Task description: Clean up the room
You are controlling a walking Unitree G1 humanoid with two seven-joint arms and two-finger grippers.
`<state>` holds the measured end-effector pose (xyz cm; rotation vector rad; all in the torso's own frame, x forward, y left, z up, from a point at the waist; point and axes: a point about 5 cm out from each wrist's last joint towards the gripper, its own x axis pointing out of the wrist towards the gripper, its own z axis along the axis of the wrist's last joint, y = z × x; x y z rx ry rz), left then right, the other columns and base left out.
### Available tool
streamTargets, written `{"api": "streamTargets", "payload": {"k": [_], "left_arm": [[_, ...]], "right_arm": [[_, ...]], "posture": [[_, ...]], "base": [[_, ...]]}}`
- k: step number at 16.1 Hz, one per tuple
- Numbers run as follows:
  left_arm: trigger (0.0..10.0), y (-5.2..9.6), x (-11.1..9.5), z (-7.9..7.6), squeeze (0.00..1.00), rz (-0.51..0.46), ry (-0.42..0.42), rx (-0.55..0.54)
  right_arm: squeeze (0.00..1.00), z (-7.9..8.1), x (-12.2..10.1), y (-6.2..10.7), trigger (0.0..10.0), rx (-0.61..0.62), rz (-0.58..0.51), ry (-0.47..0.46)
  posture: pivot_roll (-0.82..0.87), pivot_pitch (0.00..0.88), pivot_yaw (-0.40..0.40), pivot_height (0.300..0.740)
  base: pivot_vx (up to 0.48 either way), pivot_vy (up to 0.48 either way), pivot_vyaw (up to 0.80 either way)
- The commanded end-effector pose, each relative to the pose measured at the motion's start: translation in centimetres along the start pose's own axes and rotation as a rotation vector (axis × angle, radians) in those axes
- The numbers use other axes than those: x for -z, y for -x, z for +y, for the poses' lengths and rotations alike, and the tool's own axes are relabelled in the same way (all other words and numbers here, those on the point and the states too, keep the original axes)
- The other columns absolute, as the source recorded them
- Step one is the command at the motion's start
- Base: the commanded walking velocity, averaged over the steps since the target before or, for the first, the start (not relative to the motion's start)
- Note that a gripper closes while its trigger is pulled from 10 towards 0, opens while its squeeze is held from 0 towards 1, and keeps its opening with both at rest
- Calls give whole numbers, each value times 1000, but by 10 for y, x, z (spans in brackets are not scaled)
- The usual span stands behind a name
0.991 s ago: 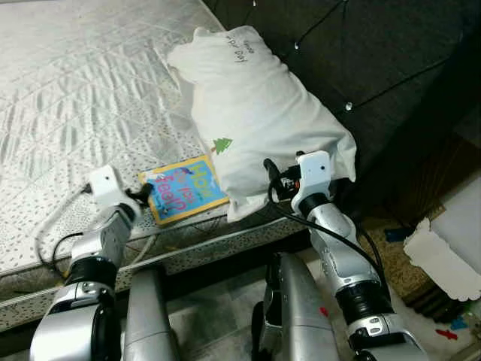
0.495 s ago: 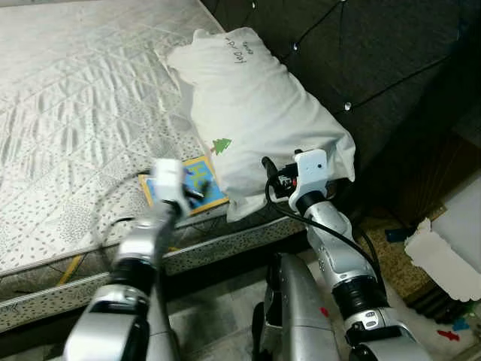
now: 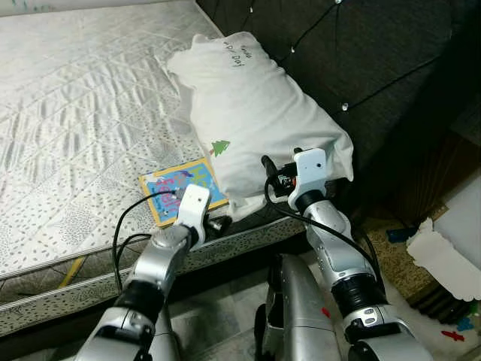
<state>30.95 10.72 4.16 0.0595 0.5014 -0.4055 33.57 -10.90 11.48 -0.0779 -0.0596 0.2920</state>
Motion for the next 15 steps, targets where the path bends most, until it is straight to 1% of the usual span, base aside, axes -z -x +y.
{"api": "streamTargets", "payload": {"k": [1,2,4,5,6,8,9,10,11,13,15], "left_arm": [[10000,3,4,5,808,12,31,-41],[10000,3,5,8,741,16,60,-60],[10000,2,6,15,16,34,139,-90],[10000,2,7,15,0,47,180,-87],[10000,2,8,15,0,54,199,-87],[10000,1,16,15,0,115,292,-75],[10000,1,17,15,0,125,304,-70],[10000,0,15,14,0,130,259,-50],[10000,-1,15,11,0,138,231,-43],[10000,-1,16,11,0,148,227,-42],[10000,-1,16,12,0,148,249,-51]], "right_arm": [[0,0,-3,-3,10000,4,-11,-1],[0,0,-3,-3,10000,3,-12,0],[0,0,-3,-4,10000,0,-14,0],[0,0,-4,-4,10000,1,-16,1],[0,1,-4,-5,10000,2,-17,1],[0,0,-3,-5,10000,8,-19,0],[0,0,-3,-5,10000,9,-20,0],[0,0,-4,-5,10000,11,-20,-1],[0,-1,-4,-5,10000,12,-21,-1],[0,-1,-4,-5,10000,13,-21,-1],[0,-1,-4,-5,10000,14,-22,-1]], "posture": [[41,37,-30,515],[41,37,-30,515],[48,33,-34,515],[44,32,-30,515],[44,32,-30,515],[43,35,-26,515],[41,35,-26,515],[41,36,-25,515],[41,36,-25,515],[41,36,-25,515],[41,37,-25,515]], "base": [[0,0,0],[0,0,0],[0,0,0],[0,0,0],[0,0,0],[0,0,0],[0,0,0],[0,0,0],[0,0,0],[0,0,0],[0,0,0]]}}
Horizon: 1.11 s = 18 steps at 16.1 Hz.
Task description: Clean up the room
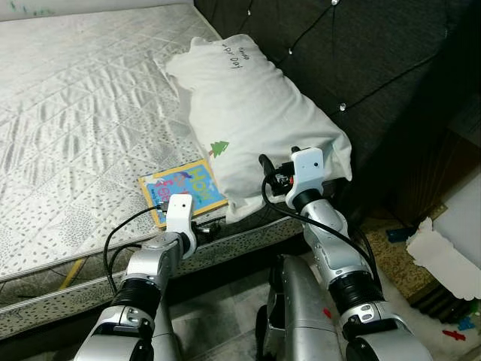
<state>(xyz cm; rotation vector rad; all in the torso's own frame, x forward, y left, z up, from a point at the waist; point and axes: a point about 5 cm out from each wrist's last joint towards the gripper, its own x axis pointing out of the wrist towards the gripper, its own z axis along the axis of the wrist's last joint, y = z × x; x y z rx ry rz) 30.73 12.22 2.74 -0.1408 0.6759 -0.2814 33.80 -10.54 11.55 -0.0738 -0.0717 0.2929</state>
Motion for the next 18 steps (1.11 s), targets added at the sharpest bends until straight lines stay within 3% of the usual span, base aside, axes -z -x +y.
{"api": "streamTargets", "payload": {"k": [1,4,8,10,13,18], "left_arm": [[10000,-1,0,1,0,16,23,-3],[10000,1,-3,11,0,4,80,-25],[10000,7,-6,35,0,-6,69,-96],[10000,7,-6,39,0,-6,73,-105],[10000,7,-8,37,0,-16,64,-102],[10000,4,-29,12,0,-109,-27,-38]], "right_arm": [[0,-4,-3,-2,10000,16,-10,1],[0,-5,-3,-2,10000,19,-11,3],[0,-5,-3,-2,10000,18,-10,6],[0,-6,-3,-2,10000,18,-9,6],[0,-6,-3,-3,10000,19,-8,6],[0,-6,-4,-6,10000,21,-9,7]], "posture": [[41,37,-25,515],[40,36,-24,515],[38,37,-26,515],[38,38,-30,515],[38,37,-32,515],[47,23,-30,515]], "base": [[0,0,0],[0,0,0],[0,0,0],[0,0,0],[0,0,0],[0,0,0]]}}
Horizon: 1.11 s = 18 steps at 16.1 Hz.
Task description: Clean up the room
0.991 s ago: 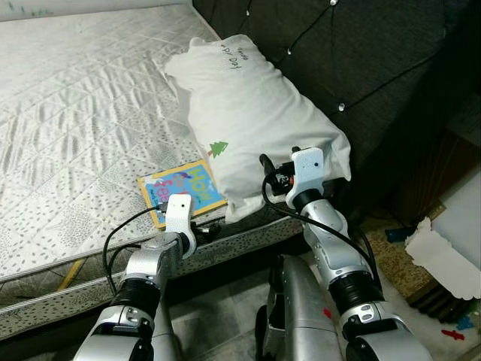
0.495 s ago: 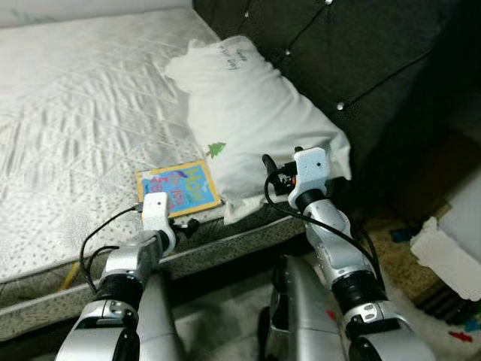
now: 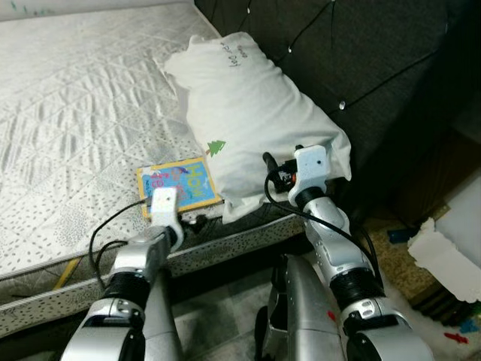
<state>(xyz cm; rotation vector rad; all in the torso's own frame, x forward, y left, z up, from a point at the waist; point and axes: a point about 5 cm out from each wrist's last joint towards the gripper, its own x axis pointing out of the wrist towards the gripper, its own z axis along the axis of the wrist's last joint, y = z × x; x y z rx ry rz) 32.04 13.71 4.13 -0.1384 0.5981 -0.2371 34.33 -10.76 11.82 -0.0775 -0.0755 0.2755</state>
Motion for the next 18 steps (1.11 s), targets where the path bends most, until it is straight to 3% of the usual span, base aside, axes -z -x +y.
{"api": "streamTargets", "payload": {"k": [1,5,6,7,8,9,10,11,12,14,18], "left_arm": [[10000,0,-12,-10,0,-35,-42,30],[10000,2,-24,-30,0,-93,-136,77],[10000,6,-35,-31,0,-182,-152,57],[10000,20,-57,-25,0,-368,-126,-34],[10000,27,-66,-14,0,-434,-139,-164],[10000,50,-74,7,0,-584,-80,-293],[10000,57,-76,13,0,-635,-60,-293],[10000,72,-74,27,0,-720,-49,-372],[10000,86,-68,38,0,-765,-35,-444],[10000,97,-68,41,0,-833,-76,-501],[10000,100,-65,40,0,-850,-86,-531]], "right_arm": [[0,-2,-2,-3,10000,3,-9,2],[0,-1,-7,-9,10000,4,-23,-3],[0,-1,-8,-10,10000,5,-26,-5],[0,-1,-11,-13,10000,10,-36,-18],[0,-1,-13,-15,10000,8,-40,-34],[0,0,-19,-18,10000,2,-60,-77],[0,1,-20,-19,10000,0,-64,-93],[0,1,-23,-20,10000,-3,-73,-110],[0,1,-25,-19,10000,0,-86,-119],[0,-2,-23,-19,10000,1,-88,-165],[0,5,-28,-23,10000,-54,-103,-172]], "posture": [[50,18,-30,515],[56,0,-26,515],[59,0,-26,515],[65,0,-24,515],[72,0,-25,515],[83,0,-30,515],[84,0,-30,515],[91,0,-35,515],[97,0,-39,515],[111,0,-48,515],[130,0,-65,552]], "base": [[0,0,0],[0,0,0],[0,0,0],[0,0,0],[0,0,0],[0,0,0],[0,0,0],[0,0,0],[0,0,0],[0,0,0],[0,0,0]]}}
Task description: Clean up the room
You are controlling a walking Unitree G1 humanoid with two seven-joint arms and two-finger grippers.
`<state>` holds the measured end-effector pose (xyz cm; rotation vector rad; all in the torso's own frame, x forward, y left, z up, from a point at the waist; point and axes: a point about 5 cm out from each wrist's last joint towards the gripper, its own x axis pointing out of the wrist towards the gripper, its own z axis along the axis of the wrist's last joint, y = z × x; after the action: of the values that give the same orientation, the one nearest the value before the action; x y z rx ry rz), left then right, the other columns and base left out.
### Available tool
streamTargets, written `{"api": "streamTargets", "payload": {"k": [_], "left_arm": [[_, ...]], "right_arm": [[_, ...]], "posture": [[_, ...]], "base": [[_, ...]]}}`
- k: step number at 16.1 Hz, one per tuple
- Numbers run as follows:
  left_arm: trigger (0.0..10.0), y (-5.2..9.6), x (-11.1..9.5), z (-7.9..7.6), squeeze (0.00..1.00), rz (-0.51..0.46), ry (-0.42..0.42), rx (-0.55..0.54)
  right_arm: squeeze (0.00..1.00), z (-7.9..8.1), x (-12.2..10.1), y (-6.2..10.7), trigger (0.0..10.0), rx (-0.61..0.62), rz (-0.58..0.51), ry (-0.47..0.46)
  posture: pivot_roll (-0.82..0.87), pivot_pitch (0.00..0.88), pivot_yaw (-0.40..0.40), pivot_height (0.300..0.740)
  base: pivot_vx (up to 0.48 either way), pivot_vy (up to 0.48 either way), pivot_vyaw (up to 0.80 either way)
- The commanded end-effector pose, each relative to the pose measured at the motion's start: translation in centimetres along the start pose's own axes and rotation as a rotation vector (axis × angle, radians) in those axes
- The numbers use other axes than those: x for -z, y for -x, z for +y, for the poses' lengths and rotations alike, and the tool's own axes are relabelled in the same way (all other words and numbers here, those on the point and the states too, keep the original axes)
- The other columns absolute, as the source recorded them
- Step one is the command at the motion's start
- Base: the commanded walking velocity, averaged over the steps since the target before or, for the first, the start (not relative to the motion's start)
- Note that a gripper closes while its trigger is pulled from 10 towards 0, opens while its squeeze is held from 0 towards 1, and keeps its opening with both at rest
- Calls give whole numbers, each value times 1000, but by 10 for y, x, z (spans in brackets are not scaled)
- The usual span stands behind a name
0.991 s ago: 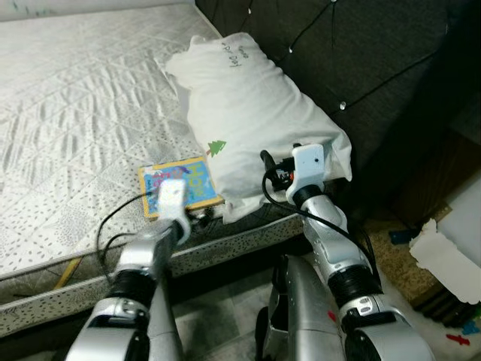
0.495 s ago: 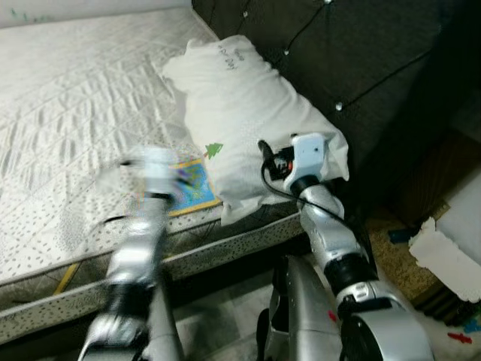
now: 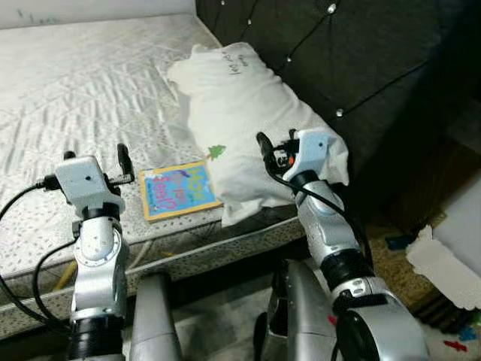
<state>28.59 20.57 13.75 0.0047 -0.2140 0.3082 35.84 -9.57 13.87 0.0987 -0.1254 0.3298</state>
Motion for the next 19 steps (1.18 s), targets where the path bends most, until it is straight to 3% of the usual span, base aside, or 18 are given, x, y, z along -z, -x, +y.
{"api": "streamTargets", "payload": {"k": [1,4,7,8,13,16,19], "left_arm": [[10000,2,-3,1,0,-18,-1,-3],[10000,5,3,8,0,-13,-53,-69],[10000,4,1,-1,0,-6,-59,-21],[10000,3,1,-4,0,-14,-95,-3],[10000,-4,3,-21,0,12,-66,63],[10000,-3,6,-28,0,36,-11,126],[10000,0,10,-25,0,51,-56,80]], "right_arm": [[0,4,-10,-6,10000,-17,-32,-6],[0,5,-11,-6,10000,-21,-33,-17],[0,5,-11,-8,10000,-25,-34,-25],[0,8,-12,-9,10000,-31,-43,-30],[0,15,-5,0,10000,-43,-45,-33],[0,8,-3,1,10000,-23,-33,-21],[0,8,-1,1,10000,-27,-16,-11]], "posture": [[135,0,-68,567],[141,0,-66,600],[144,0,-54,635],[128,0,-40,650],[98,0,-6,710],[97,0,-16,740],[108,0,-34,740]], "base": [[0,0,0],[0,0,0],[0,0,0],[0,0,0],[0,0,0],[0,0,0],[0,0,0]]}}
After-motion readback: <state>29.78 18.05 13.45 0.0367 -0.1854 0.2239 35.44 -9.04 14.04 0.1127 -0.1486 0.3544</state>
